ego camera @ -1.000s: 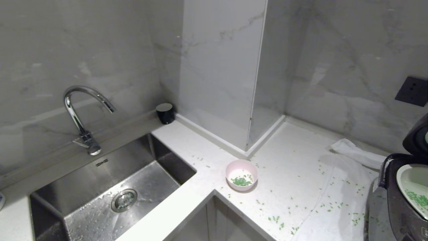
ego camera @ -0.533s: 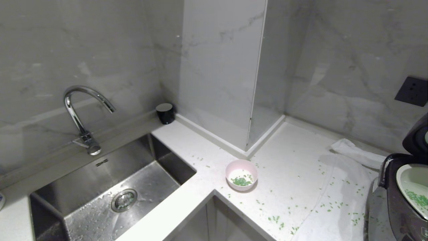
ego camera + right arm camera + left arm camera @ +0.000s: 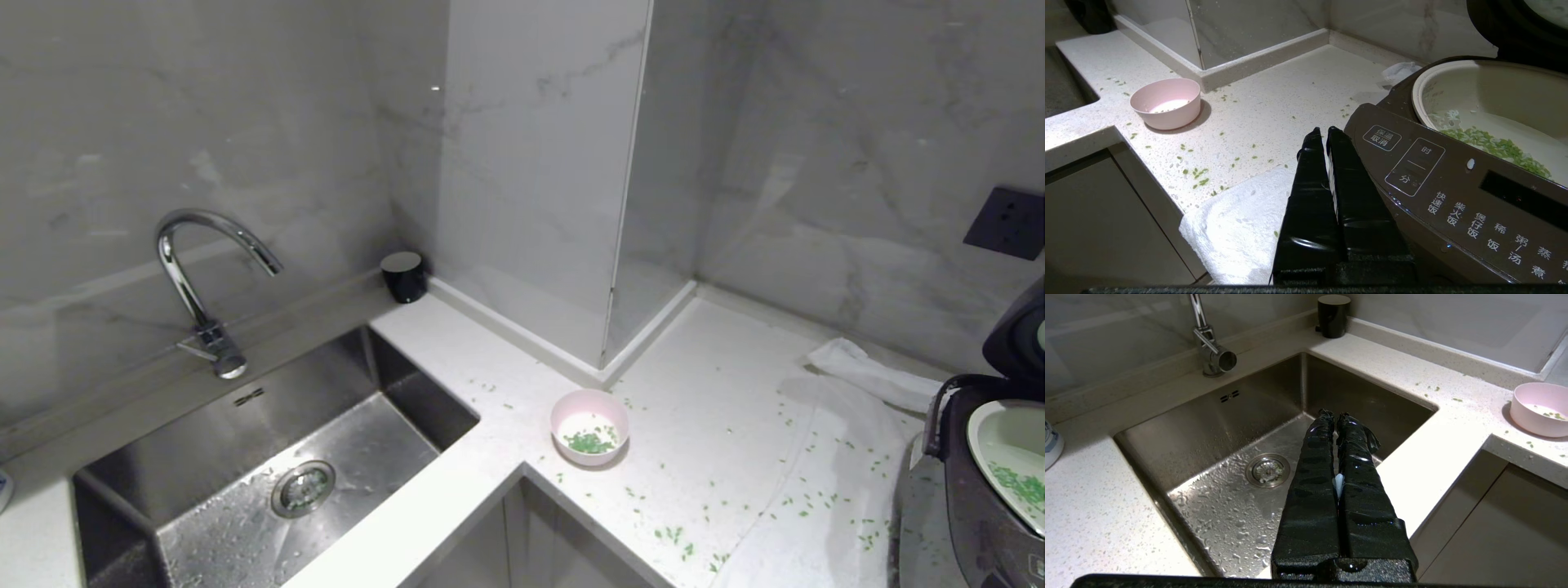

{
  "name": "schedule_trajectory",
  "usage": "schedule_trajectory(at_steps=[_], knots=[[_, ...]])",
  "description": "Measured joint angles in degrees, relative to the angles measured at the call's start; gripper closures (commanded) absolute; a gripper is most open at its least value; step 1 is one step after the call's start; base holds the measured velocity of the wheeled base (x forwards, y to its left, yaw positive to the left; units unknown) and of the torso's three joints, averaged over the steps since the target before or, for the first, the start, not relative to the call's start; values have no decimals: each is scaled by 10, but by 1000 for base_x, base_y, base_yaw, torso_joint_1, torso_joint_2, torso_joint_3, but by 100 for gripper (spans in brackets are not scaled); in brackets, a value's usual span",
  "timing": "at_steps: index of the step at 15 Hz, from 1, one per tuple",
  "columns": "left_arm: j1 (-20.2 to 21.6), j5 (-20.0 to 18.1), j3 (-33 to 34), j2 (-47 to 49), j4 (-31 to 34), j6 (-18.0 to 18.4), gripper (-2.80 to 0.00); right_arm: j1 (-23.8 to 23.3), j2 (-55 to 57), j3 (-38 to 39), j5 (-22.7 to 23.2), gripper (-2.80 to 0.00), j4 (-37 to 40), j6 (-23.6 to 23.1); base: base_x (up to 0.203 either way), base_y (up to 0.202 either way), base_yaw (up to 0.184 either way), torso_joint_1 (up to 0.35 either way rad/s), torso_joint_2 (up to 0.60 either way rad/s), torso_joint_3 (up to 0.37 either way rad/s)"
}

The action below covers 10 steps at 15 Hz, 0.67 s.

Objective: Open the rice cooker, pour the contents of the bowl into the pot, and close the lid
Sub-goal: Turn on the tap

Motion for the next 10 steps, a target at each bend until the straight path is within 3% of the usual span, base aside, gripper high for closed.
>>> schedule_trajectory(at_steps=[10], knots=[[0, 0, 0, 0, 4, -5, 0, 0, 0, 0, 0, 0, 0, 0, 0, 0, 0, 0, 0, 0]])
